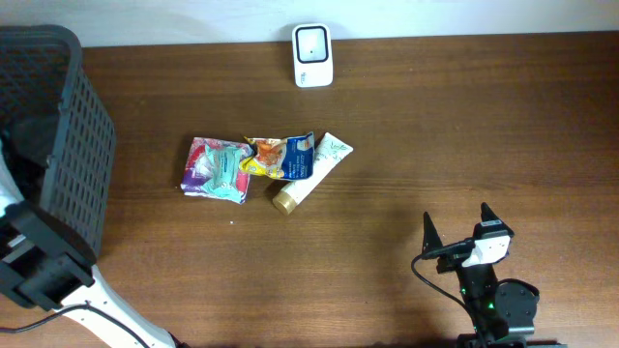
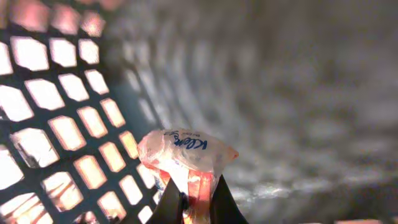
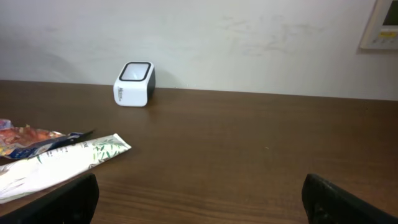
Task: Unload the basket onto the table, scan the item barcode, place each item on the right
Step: 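Reach the left gripper into the basket and grasp the orange tissue pack, then carry the orange tissue pack out and drop it right of the items, then move the right gripper to the orange tissue pack and grasp it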
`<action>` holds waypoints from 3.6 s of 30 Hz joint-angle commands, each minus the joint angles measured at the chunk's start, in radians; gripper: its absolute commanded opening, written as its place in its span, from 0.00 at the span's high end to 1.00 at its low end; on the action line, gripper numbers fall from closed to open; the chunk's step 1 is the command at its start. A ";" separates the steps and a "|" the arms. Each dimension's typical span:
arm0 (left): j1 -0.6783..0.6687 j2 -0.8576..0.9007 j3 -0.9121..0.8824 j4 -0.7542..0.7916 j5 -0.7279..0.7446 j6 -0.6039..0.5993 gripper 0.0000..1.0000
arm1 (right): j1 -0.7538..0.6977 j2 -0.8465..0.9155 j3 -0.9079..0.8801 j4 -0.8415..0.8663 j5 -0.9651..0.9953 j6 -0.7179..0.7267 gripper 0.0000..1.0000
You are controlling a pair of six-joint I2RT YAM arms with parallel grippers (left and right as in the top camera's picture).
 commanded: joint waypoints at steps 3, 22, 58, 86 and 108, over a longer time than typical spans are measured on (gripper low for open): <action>0.000 -0.003 0.269 -0.106 -0.001 0.036 1.00 | 0.006 -0.006 -0.008 -0.002 0.005 0.008 0.01; -0.508 -0.208 0.680 -0.126 0.146 0.190 1.00 | 0.006 -0.006 -0.008 -0.002 0.005 0.008 0.01; -1.434 0.390 0.485 -0.167 0.183 0.094 0.73 | 0.006 -0.006 -0.008 -0.001 0.005 0.008 0.01; -0.904 -0.672 0.473 -0.178 0.216 0.447 0.01 | 0.006 -0.006 -0.008 -0.001 0.005 0.008 0.01; -0.904 -1.262 -0.832 0.334 0.424 0.661 0.01 | 0.006 -0.006 -0.008 0.061 -0.650 0.793 0.01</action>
